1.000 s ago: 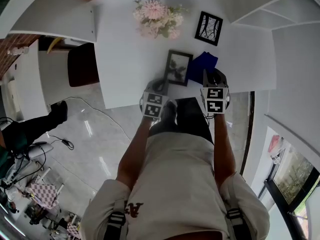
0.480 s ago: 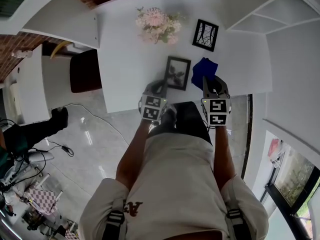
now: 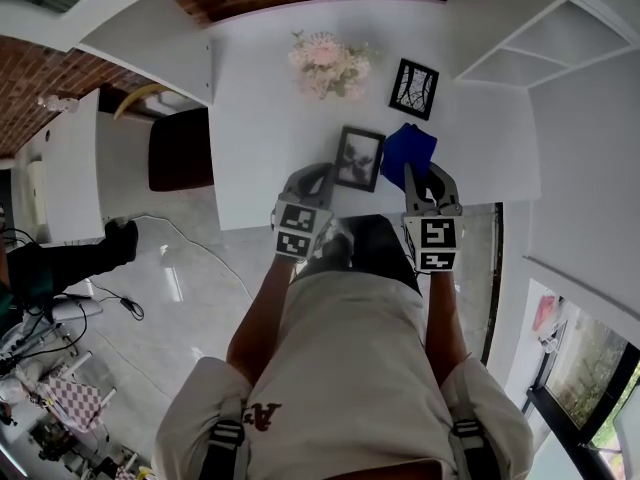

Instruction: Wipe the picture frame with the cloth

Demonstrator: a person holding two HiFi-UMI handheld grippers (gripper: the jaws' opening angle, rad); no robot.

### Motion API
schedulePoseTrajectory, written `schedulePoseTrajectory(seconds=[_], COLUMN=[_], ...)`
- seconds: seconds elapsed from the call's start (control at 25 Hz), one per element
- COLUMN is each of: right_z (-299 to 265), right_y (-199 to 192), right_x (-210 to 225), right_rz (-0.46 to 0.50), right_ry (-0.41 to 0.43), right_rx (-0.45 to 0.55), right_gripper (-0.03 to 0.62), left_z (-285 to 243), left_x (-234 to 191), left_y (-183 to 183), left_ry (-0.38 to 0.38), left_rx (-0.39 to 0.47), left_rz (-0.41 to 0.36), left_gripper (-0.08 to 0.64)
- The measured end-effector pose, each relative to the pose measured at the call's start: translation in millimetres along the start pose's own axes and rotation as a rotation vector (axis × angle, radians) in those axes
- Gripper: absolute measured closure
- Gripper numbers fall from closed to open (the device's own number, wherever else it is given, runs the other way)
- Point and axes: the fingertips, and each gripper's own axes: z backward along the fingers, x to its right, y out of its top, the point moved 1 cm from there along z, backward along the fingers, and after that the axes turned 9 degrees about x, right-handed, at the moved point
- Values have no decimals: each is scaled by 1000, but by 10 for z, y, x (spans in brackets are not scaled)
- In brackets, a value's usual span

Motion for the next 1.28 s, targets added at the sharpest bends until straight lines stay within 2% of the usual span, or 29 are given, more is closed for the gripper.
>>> schedulePoseTrajectory(seconds=[0.68,1.28], right_z=[304,542], right_y=[1111,1400], right_x=[-210,-302], right_rz=[67,50], right_ry=[49,58], right_rx=[242,284], right_gripper=[565,566], left_z=[551,851], left_x=[207,424], left_y=[1320,1706], left_ry=[-13,-42], left_rx=[269,355], left_rz=[-57,-90], left_gripper=[558,558])
